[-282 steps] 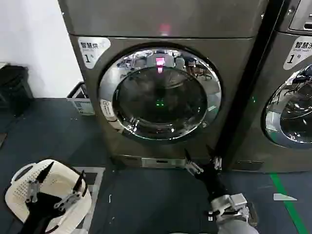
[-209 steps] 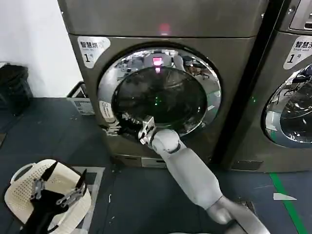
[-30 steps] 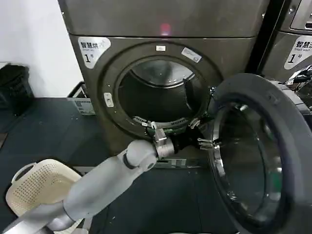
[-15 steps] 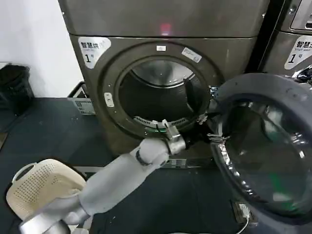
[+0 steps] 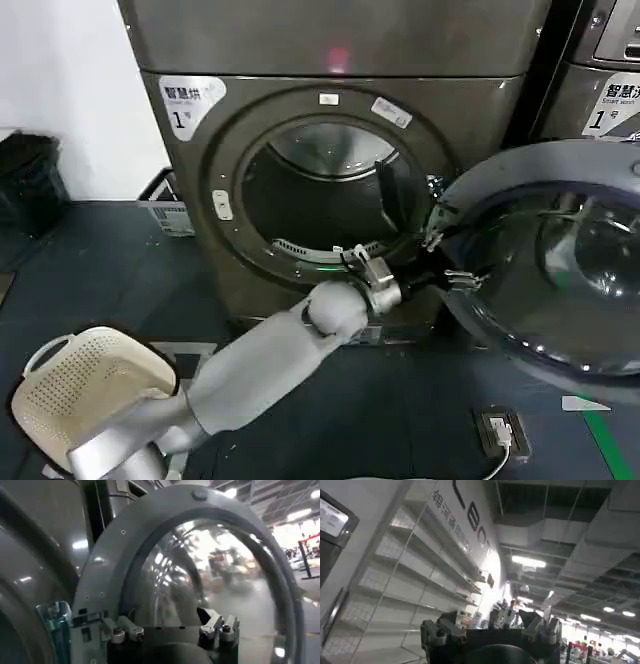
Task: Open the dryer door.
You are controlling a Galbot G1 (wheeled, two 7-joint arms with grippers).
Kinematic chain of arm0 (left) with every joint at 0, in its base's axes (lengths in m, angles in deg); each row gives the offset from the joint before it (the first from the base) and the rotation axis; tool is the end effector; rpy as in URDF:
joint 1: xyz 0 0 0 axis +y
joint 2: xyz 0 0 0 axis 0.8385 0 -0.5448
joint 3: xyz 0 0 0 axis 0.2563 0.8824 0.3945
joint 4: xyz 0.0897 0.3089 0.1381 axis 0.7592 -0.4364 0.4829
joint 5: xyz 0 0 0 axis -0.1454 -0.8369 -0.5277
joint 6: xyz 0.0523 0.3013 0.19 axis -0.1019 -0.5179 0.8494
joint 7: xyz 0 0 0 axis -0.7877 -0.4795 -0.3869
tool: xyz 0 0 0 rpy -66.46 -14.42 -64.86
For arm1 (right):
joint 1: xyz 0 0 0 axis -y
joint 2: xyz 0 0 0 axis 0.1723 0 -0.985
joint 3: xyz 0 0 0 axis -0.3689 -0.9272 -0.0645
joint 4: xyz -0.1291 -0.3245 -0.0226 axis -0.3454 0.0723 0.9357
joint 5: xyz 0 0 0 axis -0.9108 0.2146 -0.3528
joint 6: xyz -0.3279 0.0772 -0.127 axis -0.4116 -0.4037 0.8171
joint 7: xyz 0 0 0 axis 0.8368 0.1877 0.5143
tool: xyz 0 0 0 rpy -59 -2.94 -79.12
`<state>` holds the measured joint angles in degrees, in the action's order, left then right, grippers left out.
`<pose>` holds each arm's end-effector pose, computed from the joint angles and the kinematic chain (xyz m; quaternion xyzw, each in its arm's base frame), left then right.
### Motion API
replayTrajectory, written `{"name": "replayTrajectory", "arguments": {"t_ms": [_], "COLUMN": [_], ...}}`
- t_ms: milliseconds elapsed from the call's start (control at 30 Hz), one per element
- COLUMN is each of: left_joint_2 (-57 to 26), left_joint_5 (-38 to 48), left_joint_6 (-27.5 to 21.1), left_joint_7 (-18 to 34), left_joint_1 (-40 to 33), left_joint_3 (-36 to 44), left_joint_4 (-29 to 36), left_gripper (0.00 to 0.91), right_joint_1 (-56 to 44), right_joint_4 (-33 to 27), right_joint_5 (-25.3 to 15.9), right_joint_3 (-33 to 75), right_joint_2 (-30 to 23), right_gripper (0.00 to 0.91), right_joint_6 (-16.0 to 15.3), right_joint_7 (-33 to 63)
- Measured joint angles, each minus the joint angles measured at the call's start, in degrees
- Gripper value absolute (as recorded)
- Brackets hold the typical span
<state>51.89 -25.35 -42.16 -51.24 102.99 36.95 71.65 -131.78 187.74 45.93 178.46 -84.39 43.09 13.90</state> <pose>0.4435 -0.2306 -0.1940 0.5476 0.8240 0.0515 0.1361 -0.0803 -0.4145 -0.0205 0.5969 0.7671 -0.2316 0.0406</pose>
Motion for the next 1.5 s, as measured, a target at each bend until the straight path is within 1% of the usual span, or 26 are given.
{"name": "replayTrajectory", "arguments": {"t_ms": [100, 200, 233, 367, 433, 500, 567, 667, 700, 767, 833, 900, 967, 1100, 1200, 1233, 1333, 1500], "left_joint_2": [-1.2, -3.4, -4.5, -10.1, -13.5, -17.2, -21.8, -29.9, -32.8, -38.0, -43.6, -49.3, -54.3, -63.5, -69.1, -70.9, -76.0, -83.1], "left_joint_5": [2.2, 1.9, 2.7, 3.3, 4.1, 5.1, 8.2, 12.9, 13.7, 13.9, 13.9, 14.0, 13.5, 9.1, 3.9, 2.0, -0.7, -5.6], "left_joint_6": [3.5, 7.3, 8.0, 13.9, 14.5, 14.4, 12.8, 11.4, 10.7, 7.3, 4.5, 2.7, 1.9, 4.1, 4.4, 4.0, 2.3, 1.9], "left_joint_7": [0.9, 1.9, 2.3, 3.3, 3.9, 3.5, 1.7, 1.3, 2.0, 4.4, 5.2, 4.2, 2.5, -3.4, -8.4, -9.3, -9.7, -12.5], "left_joint_1": [0.5, 0.6, 0.7, 1.4, 1.6, 2.1, 2.8, 4.7, 5.6, 6.9, 8.1, 9.7, 11.8, 18.2, 22.1, 23.0, 25.3, 28.3], "left_joint_3": [0.0, 0.3, 0.3, 0.1, -0.1, -0.3, -1.0, -2.7, -3.5, -4.4, -4.9, -6.1, -8.0, -13.3, -17.1, -18.1, -19.8, -21.7], "left_joint_4": [0.6, 2.1, 2.6, 5.7, 7.4, 9.9, 12.9, 17.8, 19.4, 22.0, 23.6, 23.9, 23.9, 22.4, 21.4, 21.2, 21.2, 19.4], "left_gripper": [0.907, 0.907, 0.907, 0.907, 0.907, 0.907, 0.907, 0.907, 0.907, 0.907, 0.907, 0.907, 0.907, 0.907, 0.907, 0.907, 0.907, 0.907], "right_joint_1": [0.0, -0.1, 0.0, 0.3, 0.3, 0.4, 0.7, 1.4, 1.6, 2.1, 2.6, 3.2, 3.8, 5.6, 6.9, 7.3, 8.4, 9.3], "right_joint_4": [-0.4, -0.7, -0.7, -1.4, -1.4, -1.6, -2.1, -3.0, -3.1, -3.1, -3.5, -4.2, -4.7, -5.4, -6.0, -6.3, -7.2, -8.6], "right_joint_5": [0.0, 0.1, 0.2, 0.4, 1.3, 1.2, 1.0, 0.7, 0.7, 0.6, 0.7, 0.6, 0.0, 0.0, 0.0, -0.1, -0.4, -0.6], "right_joint_3": [0.4, 0.9, 1.1, 2.3, 3.0, 3.6, 4.3, 5.0, 5.1, 5.1, 5.3, 5.5, 5.3, 3.7, 2.6, 2.4, 1.8, 1.7], "right_joint_2": [0.1, 0.1, 0.3, 0.7, 0.8, 1.0, 1.3, 1.6, 1.7, 1.9, 2.2, 2.6, 3.0, 3.9, 4.6, 4.9, 5.6, 6.3], "right_gripper": [0.907, 0.907, 0.907, 0.907, 0.907, 0.907, 0.907, 0.907, 0.907, 0.907, 0.907, 0.907, 0.907, 0.907, 0.907, 0.907, 0.907, 0.907], "right_joint_6": [0.0, 0.0, -0.1, 0.1, 0.7, 1.3, 1.6, 2.4, 2.5, 2.6, 2.9, 3.3, 3.7, 3.6, 3.9, 4.0, 4.1, 4.6], "right_joint_7": [-0.2, -1.8, -1.8, -2.5, -2.7, -2.6, -2.3, -1.5, -1.5, -1.5, -1.2, -1.1, -1.1, -1.1, -1.2, -1.2, -1.3, -1.4]}}
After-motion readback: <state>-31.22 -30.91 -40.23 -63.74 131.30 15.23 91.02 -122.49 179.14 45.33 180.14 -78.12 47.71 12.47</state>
